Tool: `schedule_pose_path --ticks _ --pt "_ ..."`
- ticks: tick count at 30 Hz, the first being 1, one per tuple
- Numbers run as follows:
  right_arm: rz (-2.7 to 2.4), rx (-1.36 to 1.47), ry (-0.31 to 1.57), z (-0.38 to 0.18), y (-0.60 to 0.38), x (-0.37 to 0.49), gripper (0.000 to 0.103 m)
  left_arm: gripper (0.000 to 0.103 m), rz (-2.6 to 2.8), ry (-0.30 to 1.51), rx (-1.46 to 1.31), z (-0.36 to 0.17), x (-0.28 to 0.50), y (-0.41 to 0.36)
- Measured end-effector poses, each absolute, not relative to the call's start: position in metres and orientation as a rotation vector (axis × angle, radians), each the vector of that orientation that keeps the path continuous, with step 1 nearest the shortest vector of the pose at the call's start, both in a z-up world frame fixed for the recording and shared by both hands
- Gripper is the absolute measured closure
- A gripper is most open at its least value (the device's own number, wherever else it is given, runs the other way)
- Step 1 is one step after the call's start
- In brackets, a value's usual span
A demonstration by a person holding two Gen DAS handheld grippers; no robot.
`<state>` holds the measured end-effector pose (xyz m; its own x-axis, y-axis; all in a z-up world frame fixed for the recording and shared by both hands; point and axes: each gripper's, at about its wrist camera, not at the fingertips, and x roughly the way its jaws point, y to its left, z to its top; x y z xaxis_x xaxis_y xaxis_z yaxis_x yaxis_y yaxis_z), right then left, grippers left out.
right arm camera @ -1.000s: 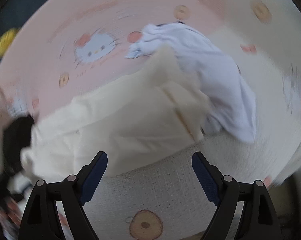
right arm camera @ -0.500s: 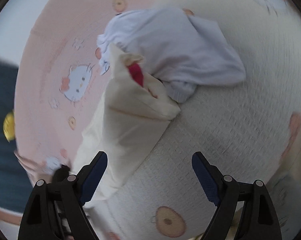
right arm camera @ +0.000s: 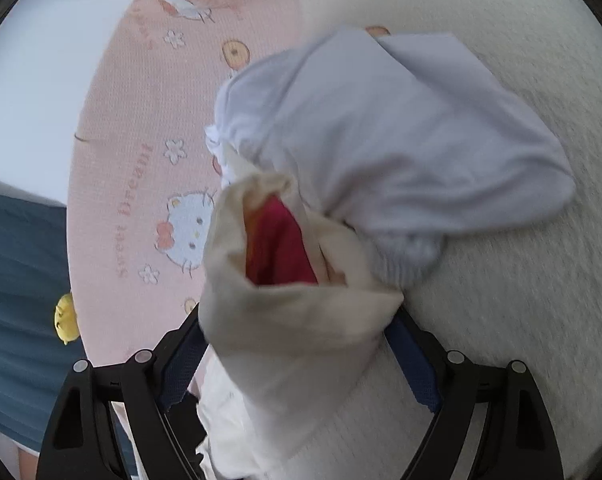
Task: Fold clothes
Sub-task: 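Move both grippers to the cream shirt end and grasp it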
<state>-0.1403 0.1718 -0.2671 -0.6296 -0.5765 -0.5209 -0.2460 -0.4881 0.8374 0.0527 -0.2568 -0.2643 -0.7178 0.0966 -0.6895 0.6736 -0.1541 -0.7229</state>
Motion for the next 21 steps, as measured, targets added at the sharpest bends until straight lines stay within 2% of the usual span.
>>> schedule_pose_path --ticks 1,2,3,6,7,8,9,10,11,13,16,19,21 --pt "-2.242 1.221 -1.423 -0.266 0.170 -0.142 0.016 0.013 -1.923 1.724 0.842 -0.264 0.052 -0.256" --pt "-2.266 1.218 -1.391 -0.264 0.167 -0.143 0.018 0.013 -1.922 1.711 0.813 -0.264 0.052 -0.254" --pt "-2.304 1.211 -1.353 -0.263 0.165 -0.144 0.024 0.013 -1.921 1.697 0.784 -0.264 0.051 -0.252" --pt "-2.409 1.254 -1.249 -0.264 0.159 -0.147 0.066 0.015 -1.920 1.640 0.729 -0.261 0.051 -0.246" --pt "-2.402 1.256 -1.251 -0.263 0.159 -0.146 0.072 0.032 -1.907 1.559 0.771 -0.258 0.049 -0.243" --pt "-2.395 1.258 -1.253 -0.262 0.159 -0.146 0.077 0.064 -1.894 1.479 0.810 -0.255 0.048 -0.241" --pt "-2.392 1.259 -1.249 -0.260 0.159 -0.145 0.086 0.067 -1.911 1.426 0.830 -0.251 0.047 -0.239" --pt "-2.408 1.257 -1.212 -0.253 0.158 -0.144 0.088 0.069 -1.926 1.372 0.849 -0.246 0.046 -0.237" --pt "-2.428 1.255 -1.166 -0.247 0.156 -0.142 0.089 0.075 -1.941 1.319 0.868 -0.242 0.045 -0.234" --pt "-2.495 1.248 -1.012 -0.231 0.153 -0.139 0.091 0.082 -1.972 1.224 0.893 -0.232 0.044 -0.230" --pt "-2.528 1.247 -0.885 -0.221 0.157 -0.122 0.092 0.084 -2.042 1.068 0.932 -0.211 0.046 -0.218" --pt "-2.515 1.287 -0.882 -0.220 0.170 -0.102 0.092 0.085 -2.074 0.989 0.967 -0.197 0.069 -0.208" --pt "-2.489 1.312 -0.916 -0.223 0.181 -0.091 0.092 0.085 -2.080 0.999 1.001 -0.197 0.083 -0.208"
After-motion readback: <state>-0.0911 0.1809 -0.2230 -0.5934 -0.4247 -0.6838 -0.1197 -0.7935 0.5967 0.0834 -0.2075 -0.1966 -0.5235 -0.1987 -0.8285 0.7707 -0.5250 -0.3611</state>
